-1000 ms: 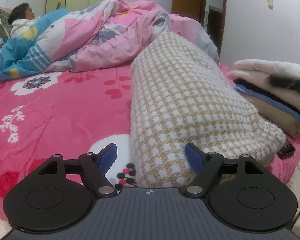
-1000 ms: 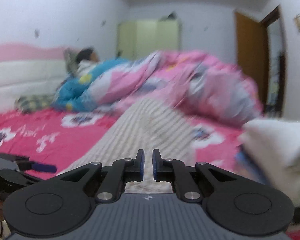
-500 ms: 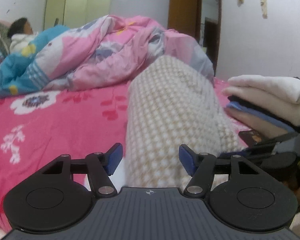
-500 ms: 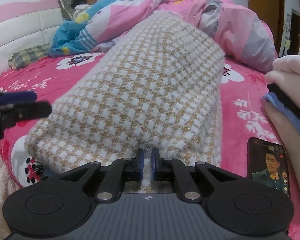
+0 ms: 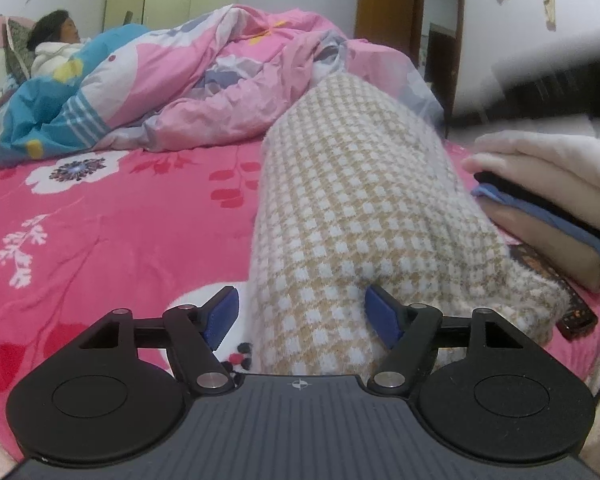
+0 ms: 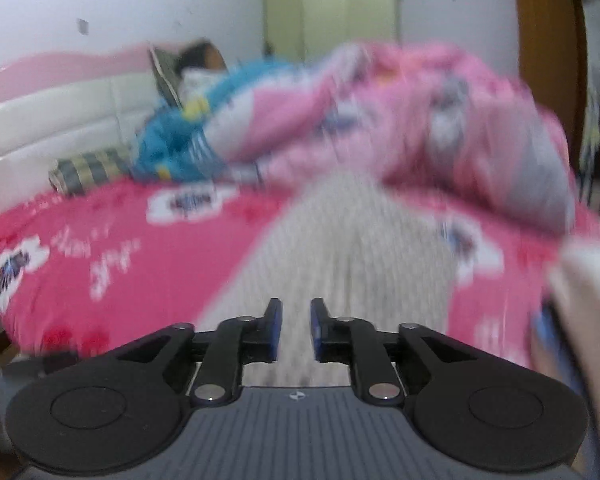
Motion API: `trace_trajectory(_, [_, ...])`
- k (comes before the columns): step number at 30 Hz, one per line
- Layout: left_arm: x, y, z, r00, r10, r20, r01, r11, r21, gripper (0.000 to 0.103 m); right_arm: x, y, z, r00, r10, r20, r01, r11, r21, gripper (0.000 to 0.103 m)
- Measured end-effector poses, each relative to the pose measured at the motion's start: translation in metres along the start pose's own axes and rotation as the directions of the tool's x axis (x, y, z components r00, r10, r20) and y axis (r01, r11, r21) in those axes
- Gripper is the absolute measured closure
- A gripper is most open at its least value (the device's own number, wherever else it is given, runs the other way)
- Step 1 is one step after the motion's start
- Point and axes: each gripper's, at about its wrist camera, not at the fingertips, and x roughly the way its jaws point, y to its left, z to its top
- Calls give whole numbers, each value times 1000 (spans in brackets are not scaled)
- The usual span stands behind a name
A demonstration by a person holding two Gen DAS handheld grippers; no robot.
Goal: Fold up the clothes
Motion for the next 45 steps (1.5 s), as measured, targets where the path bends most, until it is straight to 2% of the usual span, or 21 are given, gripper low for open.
trace_trajectory(3, [1,5,-3,1000,-19,10,19,1000,-11,31,41,-1,19,1000,-15,-24,14,1000,-17,82])
trace_trajectory(4, [1,7,-5,1000,-28,12,29,999,-21,31,62,-4,18,998,-21,-57,20,1000,-18,82])
trace_trajectory(7, [5,14,-7,999,-46,14,46,998,-53,31,148,-25,-14,973,-35,-228,36,999,1,83])
trace_trajectory(8, [6,17,-7,999,-49,13,50,997,-65,31,162,-31,-24,971,-15,-237,22,999,27,83])
trace_trajectory(10, [9,21,-6,997,-71,6,71,993,-93,29,171,-36,-29,978,5,-207,6,999,52,83])
trace_trajectory(16, [9,26,-10,994,-105,4,105,985,-134,28,155,-19,-5,968,-53,-244,51,999,-17,81])
trace_trajectory(20, [8,27,-15,993,-113,16,114,981,-154,28,129,-10,35,989,-3,-146,3,1000,-1,82])
trace_trajectory(21, [8,28,-15,993,-117,17,118,981,-155,28,134,-9,43,991,-4,-134,3,1000,-1,82])
trace_trajectory(23, [9,30,-15,992,-122,22,124,980,-153,28,163,-13,43,987,-10,-163,13,1000,14,82])
trace_trajectory(27, [13,31,-15,992,-119,30,123,980,-154,28,246,-43,-8,952,35,-303,1,993,118,84])
trace_trajectory(29, [12,30,-14,992,-120,32,124,980,-157,28,243,-53,-3,955,64,-289,-16,986,168,84])
trace_trajectory(31, [12,30,-16,992,-121,35,125,980,-153,28,237,-43,-1,958,29,-284,1,994,106,83])
trace_trajectory(34, [12,33,-17,991,-128,32,131,978,-160,28,218,-27,18,964,-18,-264,24,999,22,82])
trace_trajectory(36, [12,33,-19,991,-131,32,135,976,-169,28,199,-17,39,978,16,-207,-13,1000,16,81])
trace_trajectory(38, [12,34,-20,990,-134,35,138,975,-176,28,189,-9,58,983,76,-165,-72,997,30,81])
trace_trajectory(40, [12,34,-20,990,-136,36,140,975,-175,27,202,-1,63,975,101,-196,-99,995,17,84])
trace_trajectory(42, [12,35,-20,991,-130,37,134,976,-172,27,241,3,44,953,74,-295,-80,997,-8,84])
trace_trajectory(43, [13,35,-20,992,-121,37,126,977,-170,27,265,0,24,938,84,-336,-85,996,12,85])
trace_trajectory(45, [13,34,-20,993,-110,38,115,979,-167,27,282,-8,12,932,132,-338,-107,990,91,86])
